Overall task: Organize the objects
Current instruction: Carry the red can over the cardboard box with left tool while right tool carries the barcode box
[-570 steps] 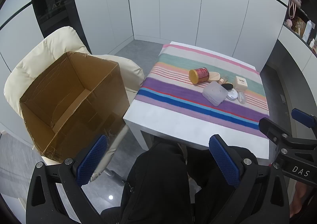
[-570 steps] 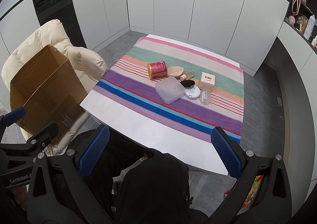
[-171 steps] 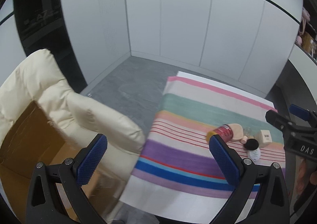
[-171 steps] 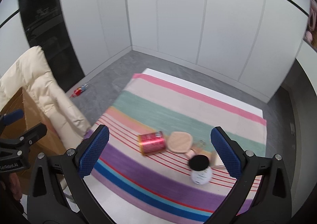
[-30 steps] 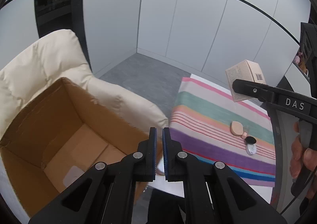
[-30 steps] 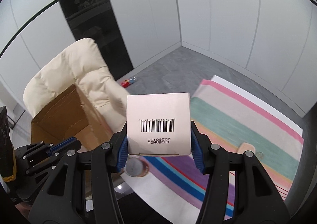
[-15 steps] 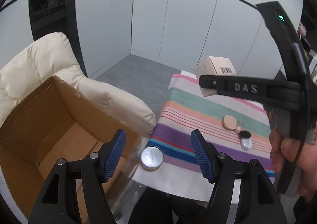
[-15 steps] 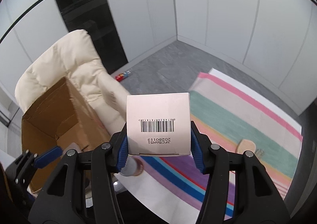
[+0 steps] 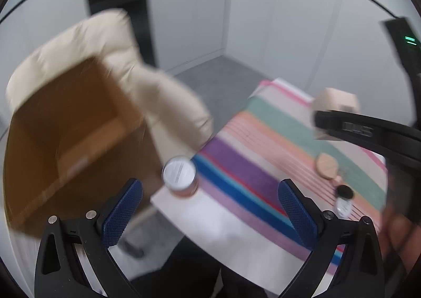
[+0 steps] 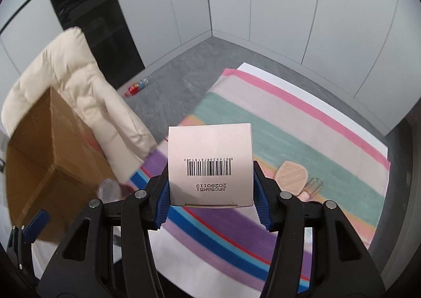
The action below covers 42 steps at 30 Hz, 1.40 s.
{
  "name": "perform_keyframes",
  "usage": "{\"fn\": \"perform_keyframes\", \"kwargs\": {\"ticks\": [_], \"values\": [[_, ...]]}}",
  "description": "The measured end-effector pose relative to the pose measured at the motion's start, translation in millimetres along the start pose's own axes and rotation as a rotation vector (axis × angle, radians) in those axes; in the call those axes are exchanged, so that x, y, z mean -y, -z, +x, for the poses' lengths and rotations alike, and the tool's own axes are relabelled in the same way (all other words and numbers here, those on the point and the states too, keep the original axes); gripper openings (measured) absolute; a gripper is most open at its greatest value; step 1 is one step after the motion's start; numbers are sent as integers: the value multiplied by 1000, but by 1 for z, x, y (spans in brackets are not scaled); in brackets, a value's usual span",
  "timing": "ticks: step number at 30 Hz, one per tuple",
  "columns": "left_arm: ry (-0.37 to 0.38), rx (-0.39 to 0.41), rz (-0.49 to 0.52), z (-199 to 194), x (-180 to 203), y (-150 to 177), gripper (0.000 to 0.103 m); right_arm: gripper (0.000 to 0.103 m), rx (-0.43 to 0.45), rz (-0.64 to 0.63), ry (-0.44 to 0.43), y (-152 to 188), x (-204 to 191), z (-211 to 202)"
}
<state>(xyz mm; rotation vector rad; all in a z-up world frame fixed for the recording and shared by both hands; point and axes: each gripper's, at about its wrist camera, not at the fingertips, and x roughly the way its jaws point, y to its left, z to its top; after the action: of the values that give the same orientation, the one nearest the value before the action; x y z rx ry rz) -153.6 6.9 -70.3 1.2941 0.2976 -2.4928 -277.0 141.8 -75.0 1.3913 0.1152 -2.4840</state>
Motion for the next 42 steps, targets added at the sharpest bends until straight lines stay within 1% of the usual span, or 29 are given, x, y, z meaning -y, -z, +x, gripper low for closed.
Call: {"fn": "perform_keyframes", "kwargs": {"ticks": [2, 4, 7, 13, 18, 20, 25, 26, 27, 30, 31, 32, 33, 36, 38, 42], "values": [[-55, -20, -67, 14, -5, 9, 103, 56, -18, -23, -5, 8, 2, 12], [-99, -38, -116, 31, -7, 19, 103, 56, -42, -27, -28, 17, 4, 24], [-146, -63, -189, 56, -14, 29, 102, 56, -63, -63, -55, 31, 4, 43], [-232, -60, -245, 100, -24, 38, 102, 56, -97, -102, -93, 43, 2, 89], [-276, -9, -270, 117, -28, 34, 102, 56, -96, -128, -99, 39, -1, 114], [-274, -19, -282, 125, -28, 33, 101, 56, -93, -122, -108, 37, 0, 120], [-294, -10, -356, 138, -36, 32, 90, 56, -89, -138, -113, 32, -5, 131], [-292, -10, -359, 140, -36, 31, 88, 56, -85, -149, -110, 32, -7, 132], [-290, -10, -359, 143, -36, 31, 84, 56, -82, -158, -107, 32, -9, 133], [-291, -18, -366, 149, -36, 29, 82, 56, -81, -159, -111, 30, -12, 135], [-296, -19, -364, 151, -35, 29, 78, 56, -80, -157, -113, 30, -12, 136], [-285, -18, -361, 152, -33, 30, 72, 56, -79, -158, -113, 29, -13, 136], [-252, -18, -357, 152, -32, 30, 55, 55, -77, -160, -113, 29, -14, 135], [-253, -24, -353, 152, -29, 32, 55, 55, -73, -170, -100, 29, -15, 134], [-241, -23, -355, 149, -28, 33, 55, 56, -74, -160, -100, 30, -14, 133], [-211, -6, -325, 136, -23, 33, 54, 56, -75, -154, -92, 31, -11, 125]]}}
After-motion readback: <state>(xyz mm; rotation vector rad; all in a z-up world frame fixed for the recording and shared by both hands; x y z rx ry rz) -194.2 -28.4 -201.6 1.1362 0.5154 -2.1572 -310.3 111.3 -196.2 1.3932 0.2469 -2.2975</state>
